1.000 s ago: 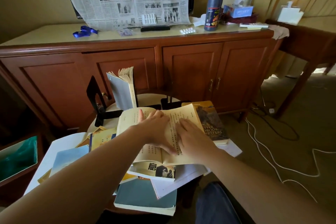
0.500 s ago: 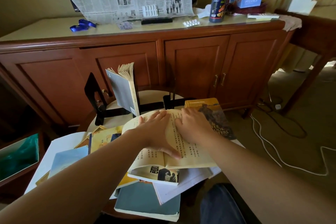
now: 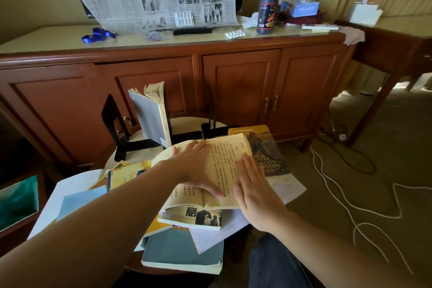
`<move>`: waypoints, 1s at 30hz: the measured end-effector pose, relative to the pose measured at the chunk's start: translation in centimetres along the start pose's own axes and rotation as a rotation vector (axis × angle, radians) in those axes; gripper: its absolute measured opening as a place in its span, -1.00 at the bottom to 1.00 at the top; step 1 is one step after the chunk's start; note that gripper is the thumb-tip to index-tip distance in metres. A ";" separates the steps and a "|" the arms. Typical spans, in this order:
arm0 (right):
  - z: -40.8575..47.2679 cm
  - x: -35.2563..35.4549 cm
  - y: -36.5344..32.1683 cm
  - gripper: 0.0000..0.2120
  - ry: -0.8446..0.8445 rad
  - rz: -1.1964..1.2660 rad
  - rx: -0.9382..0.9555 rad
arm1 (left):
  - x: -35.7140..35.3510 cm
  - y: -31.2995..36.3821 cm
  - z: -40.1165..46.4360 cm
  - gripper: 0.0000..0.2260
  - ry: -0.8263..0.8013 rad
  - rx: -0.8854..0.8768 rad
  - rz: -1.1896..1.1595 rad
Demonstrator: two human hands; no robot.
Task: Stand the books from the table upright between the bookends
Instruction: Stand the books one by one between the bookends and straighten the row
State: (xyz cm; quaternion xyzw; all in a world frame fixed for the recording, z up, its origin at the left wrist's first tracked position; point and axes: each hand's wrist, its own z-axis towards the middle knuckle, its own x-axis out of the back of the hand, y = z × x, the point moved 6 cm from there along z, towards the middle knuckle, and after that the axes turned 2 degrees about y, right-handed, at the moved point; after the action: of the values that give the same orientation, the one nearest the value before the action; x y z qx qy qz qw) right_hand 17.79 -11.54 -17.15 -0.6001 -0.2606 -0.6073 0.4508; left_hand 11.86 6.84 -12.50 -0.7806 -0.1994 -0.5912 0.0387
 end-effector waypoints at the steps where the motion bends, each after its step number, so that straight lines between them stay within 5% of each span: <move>1: 0.0 0.3 -0.1 -0.25 -0.005 -0.035 0.012 | 0.1 0.0 -0.1 0.38 0.000 0.000 -0.001; 12: 6.4 2.3 -0.2 -0.37 -0.290 -0.066 0.089 | -0.4 -0.3 0.0 0.38 -0.004 -0.017 -0.001; 21: 10.6 2.0 1.4 -0.19 -0.122 -0.046 -0.087 | -0.3 -0.3 -0.5 0.32 0.005 -0.007 -0.037; 30: 3.3 0.2 1.2 -0.08 -0.039 0.069 -0.052 | -0.5 -0.3 -0.3 0.34 0.040 -0.016 -0.037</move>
State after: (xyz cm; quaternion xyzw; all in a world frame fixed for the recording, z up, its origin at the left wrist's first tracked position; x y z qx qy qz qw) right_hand 20.46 -9.34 -16.79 -0.6321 -0.2326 -0.5861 0.4503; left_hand 11.34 6.89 -12.93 -0.7651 -0.2084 -0.6087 0.0255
